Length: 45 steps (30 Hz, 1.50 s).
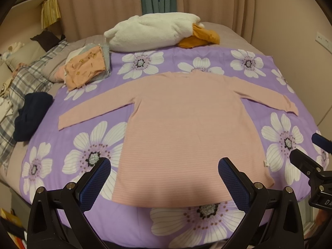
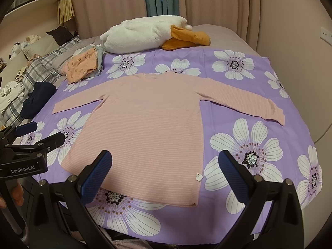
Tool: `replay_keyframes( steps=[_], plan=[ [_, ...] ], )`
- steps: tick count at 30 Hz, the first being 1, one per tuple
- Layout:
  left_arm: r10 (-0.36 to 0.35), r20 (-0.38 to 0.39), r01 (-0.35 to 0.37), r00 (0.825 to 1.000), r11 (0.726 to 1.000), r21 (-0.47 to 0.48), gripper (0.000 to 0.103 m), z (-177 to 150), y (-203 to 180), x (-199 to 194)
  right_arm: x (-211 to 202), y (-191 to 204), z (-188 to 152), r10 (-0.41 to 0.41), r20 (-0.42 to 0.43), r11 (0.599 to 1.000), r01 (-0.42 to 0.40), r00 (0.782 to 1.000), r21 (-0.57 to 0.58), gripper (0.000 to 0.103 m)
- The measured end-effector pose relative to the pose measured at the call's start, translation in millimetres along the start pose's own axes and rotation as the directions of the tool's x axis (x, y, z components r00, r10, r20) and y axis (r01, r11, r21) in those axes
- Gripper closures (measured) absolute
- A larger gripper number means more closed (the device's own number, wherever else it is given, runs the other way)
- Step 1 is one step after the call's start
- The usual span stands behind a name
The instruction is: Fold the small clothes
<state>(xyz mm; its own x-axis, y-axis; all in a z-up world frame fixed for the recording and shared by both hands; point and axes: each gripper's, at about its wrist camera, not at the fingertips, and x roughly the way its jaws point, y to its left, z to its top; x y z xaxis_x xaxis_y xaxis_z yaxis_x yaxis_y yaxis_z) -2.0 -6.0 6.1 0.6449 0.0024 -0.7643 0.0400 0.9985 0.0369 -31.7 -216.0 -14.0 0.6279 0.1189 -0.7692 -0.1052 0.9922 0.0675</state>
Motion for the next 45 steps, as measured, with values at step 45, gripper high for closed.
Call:
replay_keyframes(
  steps=[45],
  plan=[
    [-0.313, -0.123, 0.296, 0.942, 0.945, -0.138, 0.001, 10.3, -11.4, 106.9, 91.3, -206.5, -18.4, 0.087, 0.089, 0.755, -0.124, 0.992, 0.644, 0.001]
  ],
)
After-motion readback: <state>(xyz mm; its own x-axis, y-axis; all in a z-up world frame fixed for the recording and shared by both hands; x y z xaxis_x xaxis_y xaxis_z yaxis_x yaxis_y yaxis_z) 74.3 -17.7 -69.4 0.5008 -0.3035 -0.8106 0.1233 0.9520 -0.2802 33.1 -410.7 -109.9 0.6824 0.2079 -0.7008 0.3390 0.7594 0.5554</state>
